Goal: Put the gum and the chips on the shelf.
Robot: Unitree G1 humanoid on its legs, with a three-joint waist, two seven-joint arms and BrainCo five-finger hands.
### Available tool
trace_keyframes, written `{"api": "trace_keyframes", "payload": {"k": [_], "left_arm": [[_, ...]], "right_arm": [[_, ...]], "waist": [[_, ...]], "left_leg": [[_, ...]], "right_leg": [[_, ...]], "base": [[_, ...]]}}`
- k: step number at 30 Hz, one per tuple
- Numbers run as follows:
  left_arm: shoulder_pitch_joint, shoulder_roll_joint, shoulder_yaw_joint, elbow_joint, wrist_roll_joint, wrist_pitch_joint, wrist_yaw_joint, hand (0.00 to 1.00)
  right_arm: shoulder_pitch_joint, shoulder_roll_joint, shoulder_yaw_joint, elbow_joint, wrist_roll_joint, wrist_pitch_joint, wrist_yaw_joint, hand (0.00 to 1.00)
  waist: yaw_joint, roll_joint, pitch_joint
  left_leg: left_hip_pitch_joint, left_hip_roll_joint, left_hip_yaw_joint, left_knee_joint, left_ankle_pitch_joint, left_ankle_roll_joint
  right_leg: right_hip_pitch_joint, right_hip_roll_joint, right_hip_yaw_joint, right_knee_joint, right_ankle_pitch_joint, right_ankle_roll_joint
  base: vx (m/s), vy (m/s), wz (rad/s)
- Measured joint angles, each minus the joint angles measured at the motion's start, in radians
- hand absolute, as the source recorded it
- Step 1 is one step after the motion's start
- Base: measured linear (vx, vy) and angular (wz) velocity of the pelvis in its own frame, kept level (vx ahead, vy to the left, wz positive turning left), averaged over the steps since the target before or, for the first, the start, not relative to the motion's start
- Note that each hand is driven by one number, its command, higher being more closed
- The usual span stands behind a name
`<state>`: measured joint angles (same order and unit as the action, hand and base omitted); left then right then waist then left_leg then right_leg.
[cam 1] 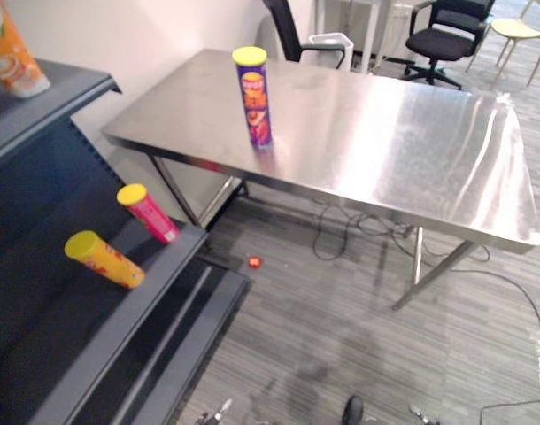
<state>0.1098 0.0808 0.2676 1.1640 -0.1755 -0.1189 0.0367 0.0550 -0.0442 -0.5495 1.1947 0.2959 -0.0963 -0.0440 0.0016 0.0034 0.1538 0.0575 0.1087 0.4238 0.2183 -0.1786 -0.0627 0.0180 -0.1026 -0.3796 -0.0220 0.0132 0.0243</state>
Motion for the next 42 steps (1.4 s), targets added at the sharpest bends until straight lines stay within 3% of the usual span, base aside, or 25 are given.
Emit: {"api": "trace_keyframes", "payload": {"k": [2,4,5,6,9,11,14,17,20,24,26,27,28,29,31,32,34,35,36,37,38,42], "left_arm": [[0.005,0.005,0.005,-0.028,-0.008,-0.001,0.0,0.0],[0.009,0.001,0.004,-0.047,-0.043,0.0,-0.003,0.0],[0.013,0.003,0.003,-0.053,-0.079,-0.001,-0.006,0.0],[0.012,0.0,0.0,-0.052,-0.098,-0.001,-0.007,0.0],[0.009,0.003,-0.017,-0.053,-0.103,-0.003,-0.012,0.0],[0.008,-0.003,-0.015,-0.049,-0.098,-0.002,-0.012,0.0],[0.014,-0.016,-0.007,-0.022,-0.093,-0.001,-0.012,0.0],[0.007,0.015,-0.013,-0.011,-0.076,-0.001,-0.011,0.0],[0.001,0.026,-0.047,-0.009,-0.043,-0.001,-0.007,0.0],[0.001,0.039,-0.076,0.018,-0.029,-0.001,-0.004,0.0],[0.004,0.041,-0.102,0.019,0.002,-0.001,-0.004,0.0],[0.004,0.039,-0.112,0.018,0.003,-0.001,-0.004,0.0],[0.002,0.044,-0.126,0.014,0.002,-0.001,-0.005,0.0],[0.001,0.041,-0.129,0.009,0.003,-0.002,-0.006,0.0],[0.0,0.039,-0.131,0.007,0.004,-0.002,-0.01,0.0],[-0.001,0.033,-0.117,0.008,0.004,-0.001,-0.012,0.0],[0.003,0.025,-0.086,0.01,0.005,0.0,-0.011,0.0],[0.006,0.026,-0.063,0.006,0.005,-0.001,-0.013,0.0],[0.004,0.038,-0.055,0.003,0.005,-0.001,-0.014,0.0],[0.0,0.02,-0.037,0.008,0.005,0.0,-0.013,0.0],[0.001,-0.003,-0.022,0.004,0.007,-0.002,-0.013,0.0],[0.003,-0.022,0.015,-0.009,0.006,-0.002,-0.007,0.0]], "right_arm": [[0.01,0.02,-0.008,0.004,0.008,0.0,0.0,0.0],[0.014,0.019,-0.014,0.003,0.033,-0.001,-0.002,0.0],[0.021,0.015,-0.016,0.004,0.037,-0.001,-0.004,0.0],[0.021,0.013,-0.023,0.003,0.038,-0.002,-0.007,0.0],[0.027,-0.004,-0.036,0.003,0.038,-0.002,-0.014,0.0],[0.03,-0.005,-0.06,-0.001,0.037,-0.002,-0.012,0.0],[0.035,-0.01,-0.069,-0.003,0.037,-0.003,-0.013,0.0],[0.019,0.027,-0.05,-0.002,0.037,-0.002,-0.01,0.0],[0.01,0.035,-0.031,-0.001,0.037,-0.002,0.0,0.0],[-0.009,0.04,-0.029,-0.001,0.036,-0.002,0.007,0.0],[-0.006,0.042,-0.03,-0.006,0.037,-0.003,0.008,0.0],[-0.006,0.04,-0.03,-0.008,0.036,-0.003,0.008,0.0],[-0.005,0.04,-0.029,-0.012,0.036,-0.004,0.009,0.0],[-0.004,0.04,-0.023,-0.013,0.037,-0.004,0.008,0.0],[-0.004,0.038,-0.004,-0.031,0.037,-0.004,0.008,0.0],[-0.005,0.038,0.01,-0.045,0.037,-0.005,0.009,0.0],[-0.01,0.038,0.012,-0.045,0.037,-0.005,0.008,0.0],[-0.007,0.043,0.019,-0.042,0.037,-0.005,0.008,0.0],[-0.006,0.049,0.02,-0.039,0.037,-0.005,0.009,0.0],[-0.013,0.043,0.017,-0.037,0.038,-0.004,0.006,0.0],[-0.018,0.034,0.014,-0.04,0.038,-0.008,0.005,0.0],[-0.02,0.02,0.006,-0.038,0.038,-0.012,0.005,0.0]], "waist": [[0.004,-0.018,0.015],[0.006,0.0,0.028],[0.014,-0.013,0.039],[0.027,-0.012,0.039],[0.027,-0.011,0.041],[0.026,0.003,0.039],[0.027,0.023,0.034],[0.027,-0.028,0.009],[0.031,-0.036,-0.005],[0.03,-0.022,-0.028],[0.029,-0.008,-0.037],[0.028,0.0,-0.034],[0.023,0.003,-0.031],[0.023,0.002,-0.031],[0.018,0.007,-0.029],[0.009,0.01,-0.027],[0.0,0.011,-0.025],[0.002,-0.009,-0.023],[0.003,-0.034,-0.016],[0.012,-0.008,-0.01],[0.024,0.022,-0.011],[0.03,0.024,-0.008]], "left_leg": [[-0.084,0.053,-0.017,0.242,0.0,0.0],[-0.164,0.11,-0.067,0.456,0.022,0.023],[-0.222,0.108,-0.13,0.551,0.043,0.017],[-0.25,0.074,-0.196,0.528,-0.01,0.006],[-0.302,0.04,-0.223,0.351,-0.033,-0.004],[-0.301,0.05,-0.232,0.101,0.02,-0.017],[-0.284,0.059,-0.246,0.02,0.081,-0.025],[-0.286,-0.012,-0.192,0.066,0.046,0.012],[-0.271,-0.049,-0.157,0.089,-0.012,0.039],[-0.209,-0.045,-0.132,0.081,-0.039,0.065],[-0.143,-0.031,-0.138,0.058,-0.038,0.067],[-0.125,-0.024,-0.144,0.058,-0.042,0.075],[-0.087,-0.014,-0.173,0.054,-0.051,0.09],[-0.042,-0.012,-0.206,0.027,-0.054,0.094],[0.009,-0.01,-0.242,-0.015,-0.054,0.094],[0.024,-0.006,-0.267,-0.025,-0.054,0.093],[0.032,0.005,-0.302,-0.014,-0.056,0.089],[0.032,0.006,-0.309,0.015,-0.071,0.057],[0.032,-0.005,-0.321,0.03,-0.083,0.035],[0.018,0.029,-0.351,0.047,-0.117,0.001],[0.013,0.05,-0.362,0.042,-0.118,-0.002],[0.014,0.049,-0.412,-0.002,-0.08,-0.035]], "right_leg": [[0.005,-0.011,0.004,0.042,-0.057,-0.014],[0.024,0.01,0.017,0.061,-0.081,-0.02],[0.041,0.007,0.036,0.06,-0.088,-0.025],[0.047,-0.009,0.058,0.061,-0.091,-0.027],[0.046,-0.038,0.081,0.057,-0.096,-0.018],[0.046,-0.046,0.101,0.057,-0.108,0.012],[0.071,-0.048,0.139,0.052,-0.125,0.059],[0.074,-0.13,0.173,0.044,-0.122,0.106],[0.053,-0.178,0.186,0.085,-0.089,0.14],[0.007,-0.182,0.23,0.215,-0.026,0.125],[-0.071,-0.184,0.23,0.437,0.049,0.093],[-0.089,-0.182,0.23,0.5,0.056,0.09],[-0.122,-0.162,0.22,0.635,0.012,0.088],[-0.154,-0.138,0.205,0.747,-0.078,0.078],[-0.195,-0.113,0.145,0.803,-0.184,0.066],[-0.222,-0.103,0.108,0.77,-0.227,0.06],[-0.234,-0.082,0.086,0.599,-0.235,0.058],[-0.205,-0.069,0.093,0.384,-0.121,0.037],[-0.197,-0.075,0.103,0.334,-0.057,0.042],[-0.168,-0.039,0.095,0.319,-0.078,0.045],[-0.17,-0.024,0.094,0.32,-0.078,0.044],[-0.161,-0.031,0.053,0.318,-0.087,0.036]], "base": [[-0.06,-0.042,0.0],[0.0,0.007,-0.23],[0.1,0.043,-0.47],[0.1,0.049,-0.4],[0.1,0.096,-0.28],[0.15,0.233,-0.36],[0.24,0.285,-0.41],[0.36,0.301,-0.35],[0.33,0.234,-0.18],[0.36,0.179,-0.29],[0.29,0.121,-0.07],[0.28,0.077,0.13],[0.27,0.017,0.3],[0.26,-0.017,0.37],[0.26,-0.079,0.5],[0.25,-0.125,0.61],[0.29,-0.243,0.7],[0.25,-0.224,0.72],[0.18,-0.198,0.65],[0.15,-0.18,0.42],[0.2,-0.231,0.34],[0.1,-0.083,0.35]]}}
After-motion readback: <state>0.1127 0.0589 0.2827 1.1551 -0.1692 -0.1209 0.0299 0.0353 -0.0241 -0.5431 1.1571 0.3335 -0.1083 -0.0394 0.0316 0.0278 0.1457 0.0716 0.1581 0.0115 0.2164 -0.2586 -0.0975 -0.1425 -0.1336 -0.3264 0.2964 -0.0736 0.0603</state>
